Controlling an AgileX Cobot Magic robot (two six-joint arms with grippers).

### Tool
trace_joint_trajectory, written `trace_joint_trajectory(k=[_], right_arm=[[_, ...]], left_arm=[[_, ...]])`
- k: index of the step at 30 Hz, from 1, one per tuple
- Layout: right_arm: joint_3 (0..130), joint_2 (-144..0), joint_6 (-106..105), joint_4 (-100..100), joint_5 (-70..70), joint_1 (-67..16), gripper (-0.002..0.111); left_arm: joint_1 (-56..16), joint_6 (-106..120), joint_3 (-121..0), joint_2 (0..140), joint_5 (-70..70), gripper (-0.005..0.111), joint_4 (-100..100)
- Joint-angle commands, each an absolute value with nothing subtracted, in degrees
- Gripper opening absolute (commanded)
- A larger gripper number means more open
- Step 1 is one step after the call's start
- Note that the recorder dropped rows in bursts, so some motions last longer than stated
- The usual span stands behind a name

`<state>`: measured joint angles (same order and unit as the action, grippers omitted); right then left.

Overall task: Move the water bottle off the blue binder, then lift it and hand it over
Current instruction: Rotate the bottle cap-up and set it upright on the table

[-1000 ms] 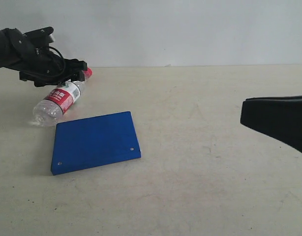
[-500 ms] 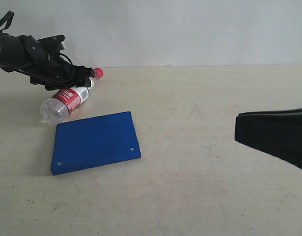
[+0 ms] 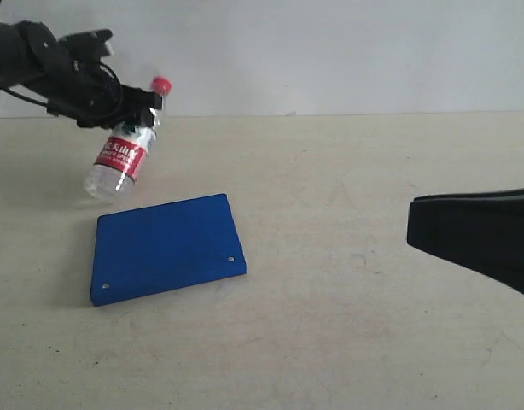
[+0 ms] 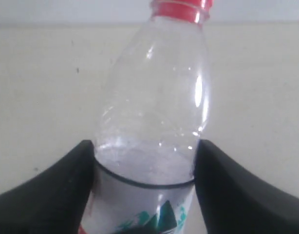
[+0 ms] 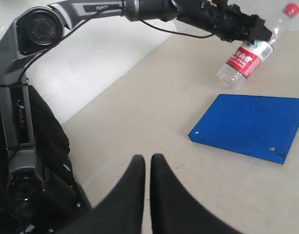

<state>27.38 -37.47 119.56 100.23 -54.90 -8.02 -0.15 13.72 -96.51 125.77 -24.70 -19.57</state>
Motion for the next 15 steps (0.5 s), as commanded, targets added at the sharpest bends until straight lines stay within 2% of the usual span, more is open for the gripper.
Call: trace_joint_trajectory(k=[1,12,15], right_arm=[[27.39,-37.29,119.57,99.95,-53.63,-7.66,0.000],[27.39,-37.29,119.46,99.95,-53.83,-7.66,0.000],[27.39,-37.29,119.57,99.95,-53.81,-7.66,0.000]], left_arm=[[-0.50,20.25,-97.35,120.52,-23.87,0.005,-19.83],[-0.50,22.35,-97.35,125.27,-24.34,0.005,-20.05],[-0.50,23.66,-97.35,125.02,-24.02,0.012,-20.05]])
